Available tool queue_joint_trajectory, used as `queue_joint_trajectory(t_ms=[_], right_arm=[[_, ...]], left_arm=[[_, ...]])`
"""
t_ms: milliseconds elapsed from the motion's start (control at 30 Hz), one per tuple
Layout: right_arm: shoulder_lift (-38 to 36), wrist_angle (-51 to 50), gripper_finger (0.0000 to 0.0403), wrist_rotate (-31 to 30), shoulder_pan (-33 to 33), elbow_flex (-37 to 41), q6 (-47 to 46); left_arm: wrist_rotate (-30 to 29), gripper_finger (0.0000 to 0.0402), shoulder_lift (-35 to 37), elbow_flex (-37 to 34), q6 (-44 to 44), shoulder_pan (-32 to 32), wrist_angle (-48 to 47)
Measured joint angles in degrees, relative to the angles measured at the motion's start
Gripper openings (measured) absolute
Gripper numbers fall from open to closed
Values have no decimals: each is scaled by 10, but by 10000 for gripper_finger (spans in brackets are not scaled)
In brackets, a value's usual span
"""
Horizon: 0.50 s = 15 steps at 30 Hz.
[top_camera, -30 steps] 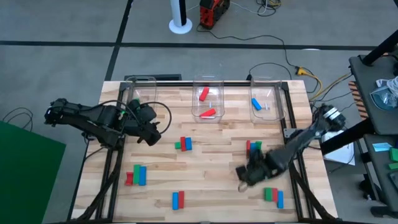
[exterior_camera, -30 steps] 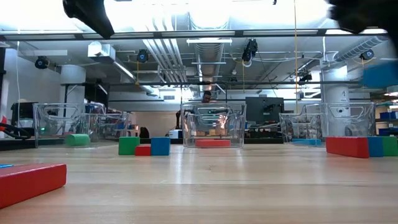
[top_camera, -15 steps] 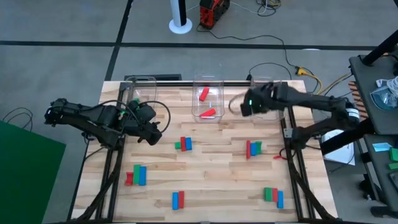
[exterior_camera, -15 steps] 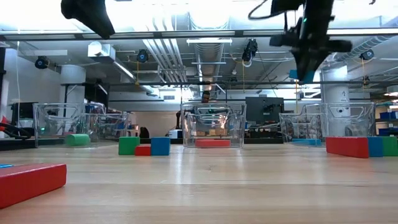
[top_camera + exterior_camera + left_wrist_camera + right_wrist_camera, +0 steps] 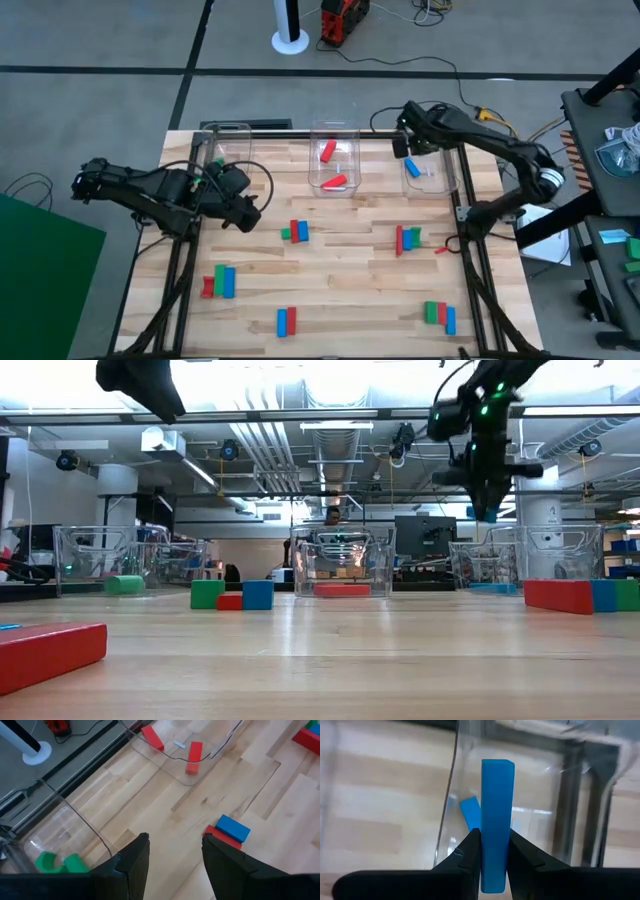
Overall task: Sort blocks
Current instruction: Put the blue wooden block into the right transparent bin
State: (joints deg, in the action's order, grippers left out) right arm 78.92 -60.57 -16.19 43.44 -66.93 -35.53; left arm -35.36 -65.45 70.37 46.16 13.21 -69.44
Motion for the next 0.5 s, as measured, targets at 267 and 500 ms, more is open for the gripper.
queue_joint_trajectory(t_ms=[267,500], right_arm=[[80,2,56,37,19,0,25],[93,28,65,37,19,0,32]], left_arm=[[4,160,0,0,19,0,0],[4,160,0,0,28,0,0]])
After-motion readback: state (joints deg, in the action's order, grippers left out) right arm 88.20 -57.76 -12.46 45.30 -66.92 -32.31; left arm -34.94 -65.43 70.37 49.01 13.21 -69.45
